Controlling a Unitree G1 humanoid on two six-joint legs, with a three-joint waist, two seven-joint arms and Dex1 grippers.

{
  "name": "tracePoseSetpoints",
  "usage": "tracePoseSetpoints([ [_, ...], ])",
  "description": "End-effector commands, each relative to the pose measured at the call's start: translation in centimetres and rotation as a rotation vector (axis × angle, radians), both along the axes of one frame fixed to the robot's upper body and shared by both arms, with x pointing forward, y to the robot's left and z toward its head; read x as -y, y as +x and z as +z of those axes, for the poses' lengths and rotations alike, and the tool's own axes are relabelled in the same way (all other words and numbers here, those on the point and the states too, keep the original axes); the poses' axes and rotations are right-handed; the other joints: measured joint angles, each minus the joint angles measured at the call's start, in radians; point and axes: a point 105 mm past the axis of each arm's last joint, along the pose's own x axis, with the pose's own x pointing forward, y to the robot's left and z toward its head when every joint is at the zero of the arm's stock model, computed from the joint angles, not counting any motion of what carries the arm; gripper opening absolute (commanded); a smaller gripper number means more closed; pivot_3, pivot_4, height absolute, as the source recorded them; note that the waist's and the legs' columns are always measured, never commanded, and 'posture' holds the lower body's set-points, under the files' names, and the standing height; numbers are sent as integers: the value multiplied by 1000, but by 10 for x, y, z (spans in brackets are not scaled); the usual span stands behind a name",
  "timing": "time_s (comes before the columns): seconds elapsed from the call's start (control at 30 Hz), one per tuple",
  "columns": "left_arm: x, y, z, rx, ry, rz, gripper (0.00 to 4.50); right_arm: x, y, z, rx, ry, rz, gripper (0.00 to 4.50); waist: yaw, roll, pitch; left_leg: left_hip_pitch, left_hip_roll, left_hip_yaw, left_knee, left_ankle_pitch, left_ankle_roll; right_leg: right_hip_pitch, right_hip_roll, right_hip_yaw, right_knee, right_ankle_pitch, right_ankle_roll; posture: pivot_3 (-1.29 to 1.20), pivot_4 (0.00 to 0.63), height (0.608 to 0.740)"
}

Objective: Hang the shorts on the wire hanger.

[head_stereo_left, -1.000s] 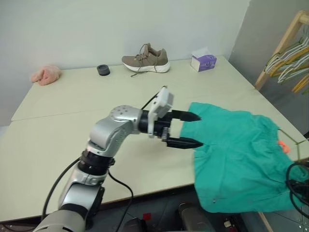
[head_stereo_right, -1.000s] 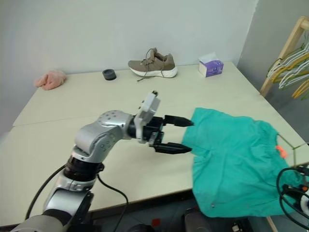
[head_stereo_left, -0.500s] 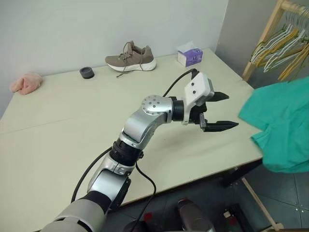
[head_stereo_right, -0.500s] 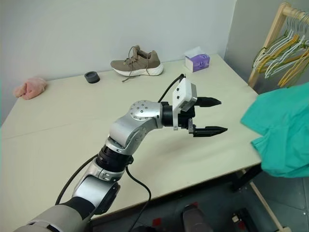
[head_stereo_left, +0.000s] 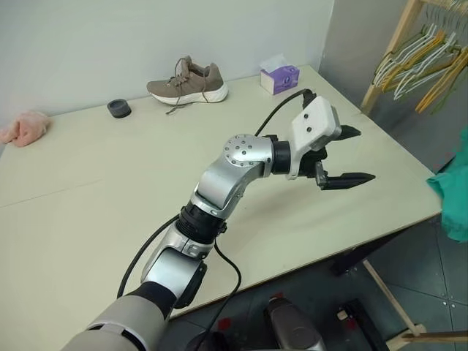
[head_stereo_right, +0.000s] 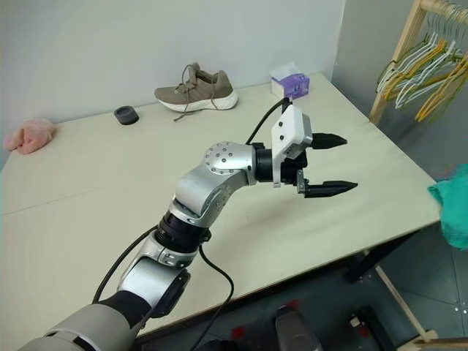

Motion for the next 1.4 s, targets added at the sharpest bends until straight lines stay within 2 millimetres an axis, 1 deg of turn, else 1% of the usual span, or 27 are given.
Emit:
tracePoseSetpoints([
  [0.03, 5, -4, 21, 77, -46, -14, 4487, 12, -10, 20, 21, -43, -40, 0, -2, 0, 2, 0, 0, 0, 0, 0, 0, 0, 0, 0, 0, 0, 0, -370, 168, 740],
  [0.1, 7, -3, 23, 84, -50, -19, 4487, 13, -10, 16, 1, -30, -39, 0, -4, 1, 3, 0, 0, 1, 0, 0, 0, 0, 0, 1, 0, 0, 0, -371, 167, 740],
  [0.27, 16, -4, 32, 109, -63, -47, 4487, 12, -9, -5, -53, 29, -26, 0, -8, 0, 3, 0, 0, 1, 0, 0, -1, 0, -1, 1, 0, 0, 1, -369, 162, 740],
  [0.33, 19, -5, 35, 105, -65, -65, 4487, 11, -9, -7, -51, 44, -24, 0, -9, -1, 4, 0, 0, 2, 0, 0, -1, 0, -1, 1, -1, 0, 1, -368, 159, 740],
  [0.47, 27, -16, 43, 16, -50, -177, 4487, 10, -6, -8, -32, 62, -16, 0, -9, -1, 4, 0, 0, 2, 0, 0, -2, 0, -1, 1, -1, 0, 2, -369, 152, 740],
  [0.6, 34, -18, 57, -42, -59, -228, 4487, 9, -1, 3, 29, 57, -6, 0, -15, -1, 4, 0, 0, 2, 0, 0, -2, 0, -1, 1, -1, -1, 2, -374, 148, 740],
  [0.67, 36, -17, 61, -50, -58, -239, 4487, 8, 2, 8, 61, 54, -5, 0, -19, -1, 4, 0, 0, 2, 0, 0, -2, 0, -1, 1, -2, -1, 2, -376, 149, 740],
  [0.73, 38, -16, 63, -49, -57, -238, 4500, 8, 3, 14, 106, 59, -9, 570, -23, -1, 4, 0, 0, 2, -1, -1, -2, 0, -1, 1, -2, -1, 3, -377, 148, 740],
  [0.77, 39, -15, 64, -48, -57, -237, 4500, 8, 4, 18, 127, 60, -8, 773, -25, -1, 4, 0, 0, 2, -1, -1, -2, 0, -1, 1, -2, -1, 3, -378, 147, 740],
  [0.93, 42, -15, 65, -47, -58, -239, 4500, 5, 7, 38, 214, 47, 12, 2487, -31, -1, 4, 0, 0, 2, -1, -1, -3, 0, -1, 1, -2, -1, 3, -366, 142, 740],
  [1.07, 42, -15, 64, -37, -56, -236, 4500, 5, 5, 54, 226, -32, 20, 3907, -29, 0, 4, 0, 0, 2, -1, -1, -4, 0, -1, 1, -1, -1, 3, -361, 139, 740],
  [1.1, 42, -15, 64, -37, -57, -235, 4500, 4, 5, 61, 223, -83, 36, 4224, -26, 0, 4, 0, 0, 2, -1, -1, -4, 0, -1, 1, -2, -1, 3, -360, 137, 740],
  [1.13, 42, -15, 64, -38, -56, -234, 4500, 4, 5, 65, 230, -103, 33, 4446, -25, 0, 4, 0, 0, 2, -1, -1, -4, 0, -1, 1, -2, -1, 3, -359, 137, 740],
  [1.2, 41, -14, 63, -39, -55, -231, 4500, 3, 2, 75, 192, -235, 40, 4446, -23, 0, 4, 0, 0, 2, -1, -1, -4, 0, -1, 1, -2, -2, 4, -358, 135, 740],
  [1.37, 41, -13, 60, -35, -47, -228, 4500, 0, -3, 90, 214, -400, -9, 4446, -25, 0, 3, 0, 0, 2, -1, 0, -4, 0, -1, 1, -1, -2, 4, -361, 134, 740],
  [1.4, 41, -13, 60, -35, -47, -227, 4500, -2, -4, 96, 213, -466, -13, 4446, -26, 0, 3, 0, 0, 2, -1, 0, -4, 0, -1, 1, -1, -2, 4, -361, 133, 740],
])
